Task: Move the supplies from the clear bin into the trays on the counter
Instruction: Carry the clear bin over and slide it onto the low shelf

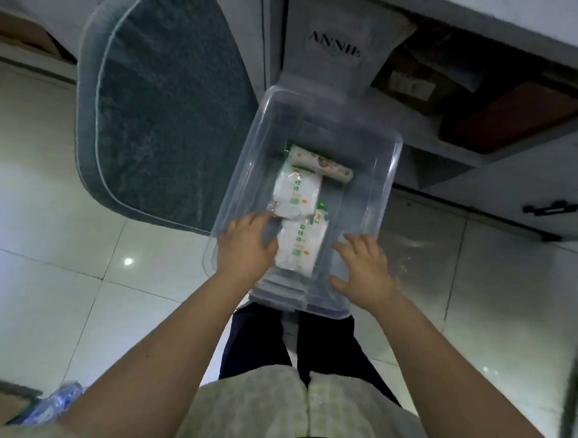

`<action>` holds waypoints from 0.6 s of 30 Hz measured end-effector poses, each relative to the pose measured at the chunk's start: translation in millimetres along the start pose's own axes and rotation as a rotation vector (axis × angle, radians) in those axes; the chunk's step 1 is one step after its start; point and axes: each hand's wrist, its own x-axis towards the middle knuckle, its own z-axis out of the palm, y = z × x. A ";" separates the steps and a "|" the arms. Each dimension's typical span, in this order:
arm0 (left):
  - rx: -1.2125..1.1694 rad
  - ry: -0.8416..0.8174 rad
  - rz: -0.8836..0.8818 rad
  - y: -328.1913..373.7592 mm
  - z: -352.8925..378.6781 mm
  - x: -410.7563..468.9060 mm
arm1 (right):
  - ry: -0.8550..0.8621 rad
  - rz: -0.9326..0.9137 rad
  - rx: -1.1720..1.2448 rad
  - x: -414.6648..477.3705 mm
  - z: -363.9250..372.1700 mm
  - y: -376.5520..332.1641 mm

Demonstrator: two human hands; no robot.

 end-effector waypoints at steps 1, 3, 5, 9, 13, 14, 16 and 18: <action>0.002 0.019 -0.008 -10.0 -0.2 -0.1 | -0.013 0.028 -0.012 -4.2 11.1 0.4; 0.017 0.028 -0.043 -35.0 -0.2 3.8 | 0.086 0.113 0.084 -11.6 30.6 4.0; 0.006 0.007 -0.091 -62.2 -0.3 9.9 | 0.243 0.260 0.382 -16.8 47.2 9.1; -0.430 -0.167 -0.266 -111.5 9.2 21.5 | 0.343 0.666 1.137 -22.6 89.0 4.1; -0.748 -0.349 -0.475 -119.8 27.4 22.3 | 0.350 0.802 1.386 -27.4 125.8 2.3; -0.818 -0.356 -0.510 -118.0 30.1 21.8 | 0.363 0.829 1.476 -27.3 128.4 1.9; -0.916 -0.358 -0.531 -110.1 30.3 19.2 | 0.383 0.861 1.630 -29.1 124.4 2.8; -0.937 -0.361 -0.497 -97.7 26.7 13.8 | 0.424 0.845 1.736 -35.1 109.9 9.7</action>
